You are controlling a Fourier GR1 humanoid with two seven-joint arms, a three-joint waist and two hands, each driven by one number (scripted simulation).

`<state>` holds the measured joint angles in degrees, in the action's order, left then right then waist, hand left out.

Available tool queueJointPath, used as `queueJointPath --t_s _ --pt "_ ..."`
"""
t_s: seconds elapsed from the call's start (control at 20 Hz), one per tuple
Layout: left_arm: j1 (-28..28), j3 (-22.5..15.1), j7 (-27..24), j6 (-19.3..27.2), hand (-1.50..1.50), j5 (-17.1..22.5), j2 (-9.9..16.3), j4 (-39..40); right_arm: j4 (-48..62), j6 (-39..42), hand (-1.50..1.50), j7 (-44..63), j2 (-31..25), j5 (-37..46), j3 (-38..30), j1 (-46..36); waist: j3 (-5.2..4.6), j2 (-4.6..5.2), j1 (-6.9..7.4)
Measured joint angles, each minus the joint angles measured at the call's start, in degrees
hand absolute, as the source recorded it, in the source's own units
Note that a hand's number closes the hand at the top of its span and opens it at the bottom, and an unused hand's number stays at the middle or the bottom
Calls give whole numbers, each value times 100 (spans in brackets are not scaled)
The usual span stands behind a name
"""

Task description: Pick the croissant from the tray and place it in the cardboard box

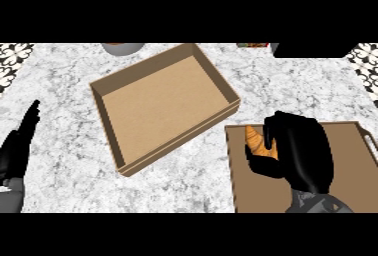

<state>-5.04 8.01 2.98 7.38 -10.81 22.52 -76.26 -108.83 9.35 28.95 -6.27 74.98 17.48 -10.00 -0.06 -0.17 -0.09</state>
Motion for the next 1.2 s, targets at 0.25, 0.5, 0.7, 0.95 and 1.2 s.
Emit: queueJointPath --t_s 0.25,0.5,0.7,0.95,1.2 --pt "-64 7 44 -47 0 -44 -34 -19 56 161 150 79 365 59 202 -804 3 12 33" --pt "-94 38 9 -83 0 -73 -65 6 656 -117 150 525 548 -575 383 -1661 4 21 75" --pt "-184 17 6 -93 0 -108 -117 68 1449 -533 150 966 596 -1247 276 -2685 4 35 132" --pt "-174 -10 64 -181 0 -125 -108 -72 2757 -1288 150 1232 617 -1991 71 -3818 4 46 195" --pt "-208 -61 124 -162 0 -209 -164 -104 4202 -2019 150 1134 624 -2772 -151 -4745 4 65 243"
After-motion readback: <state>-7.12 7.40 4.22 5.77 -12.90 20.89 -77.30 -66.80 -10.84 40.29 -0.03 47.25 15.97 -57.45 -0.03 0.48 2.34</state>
